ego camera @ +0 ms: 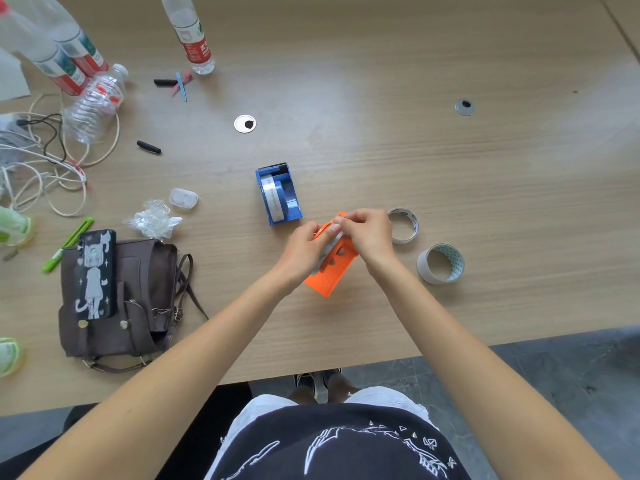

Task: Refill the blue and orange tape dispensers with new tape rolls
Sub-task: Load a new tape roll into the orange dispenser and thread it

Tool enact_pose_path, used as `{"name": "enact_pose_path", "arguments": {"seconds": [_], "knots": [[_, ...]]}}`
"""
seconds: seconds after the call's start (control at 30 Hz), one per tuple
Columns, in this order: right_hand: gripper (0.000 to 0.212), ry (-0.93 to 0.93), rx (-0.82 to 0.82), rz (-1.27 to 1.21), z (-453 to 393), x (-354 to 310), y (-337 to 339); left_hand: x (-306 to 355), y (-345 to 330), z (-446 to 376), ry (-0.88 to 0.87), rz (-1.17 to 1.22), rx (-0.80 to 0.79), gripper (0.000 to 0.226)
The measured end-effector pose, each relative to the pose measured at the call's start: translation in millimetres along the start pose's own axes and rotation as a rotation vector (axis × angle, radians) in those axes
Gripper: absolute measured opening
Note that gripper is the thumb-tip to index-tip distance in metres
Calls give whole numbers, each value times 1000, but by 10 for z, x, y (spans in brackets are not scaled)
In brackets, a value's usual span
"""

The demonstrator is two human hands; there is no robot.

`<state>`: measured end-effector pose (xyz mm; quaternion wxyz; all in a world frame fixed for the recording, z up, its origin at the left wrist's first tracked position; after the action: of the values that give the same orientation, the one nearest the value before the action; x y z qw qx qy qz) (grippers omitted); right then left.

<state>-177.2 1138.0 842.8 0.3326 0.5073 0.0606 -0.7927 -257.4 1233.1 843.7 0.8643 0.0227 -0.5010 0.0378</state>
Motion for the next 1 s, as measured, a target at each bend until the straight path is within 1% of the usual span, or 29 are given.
{"name": "enact_pose_path", "arguments": {"seconds": [0.1, 0.23, 0.3, 0.37, 0.4, 0.47, 0.53, 0.6, 0.7, 0.73, 0.87, 0.97, 1.0], "knots": [[15, 16, 19, 120, 12, -41, -41, -42, 12, -10, 5, 20, 68, 33], [17, 15, -4, 183, -2, 34, -90, -112, 65, 9, 21, 51, 137, 42], [18, -46, -48, 81, 0, 102, -100, -125, 120, 22, 22, 54, 167, 44], [12, -102, -130, -81, 4, 134, -99, -108, 168, 42, 11, 21, 181, 46], [9, -137, -160, -123, 1, 139, -93, -100, 179, 47, 3, -6, 177, 46], [15, -199, -173, -120, -19, 140, -71, -82, 170, 65, -3, -33, 173, 45], [19, -223, -162, -59, -38, 133, -76, -71, 156, 70, 2, -54, 187, 45], [16, -201, -162, 32, -41, 115, -105, -57, 138, 70, 8, -67, 191, 46], [24, -127, -178, 82, -60, 108, -102, -19, 137, 71, 22, -63, 171, 44], [25, -97, -202, 74, -40, 74, -90, -1, 147, 78, 21, -68, 163, 42], [19, -45, -314, 12, 9, 18, -25, 70, 187, 115, -11, -84, 166, 37], [10, -41, -430, -1, 23, 20, -14, 58, 195, 122, -22, -74, 160, 38], [10, -46, -456, -4, 24, 21, -12, 51, 192, 129, -18, -75, 150, 38]]}}
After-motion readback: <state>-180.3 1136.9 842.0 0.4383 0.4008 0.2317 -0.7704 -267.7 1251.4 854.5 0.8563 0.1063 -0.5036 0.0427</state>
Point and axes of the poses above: each hand's wrist, its own z-axis away from the middle knuckle, its own y-axis out of the back of the hand, x = y × z, the point moved 5 cm from there along -z, towards the middle knuckle, and after that the axes turned 14 degrees about -x, right-handed, at the moved point
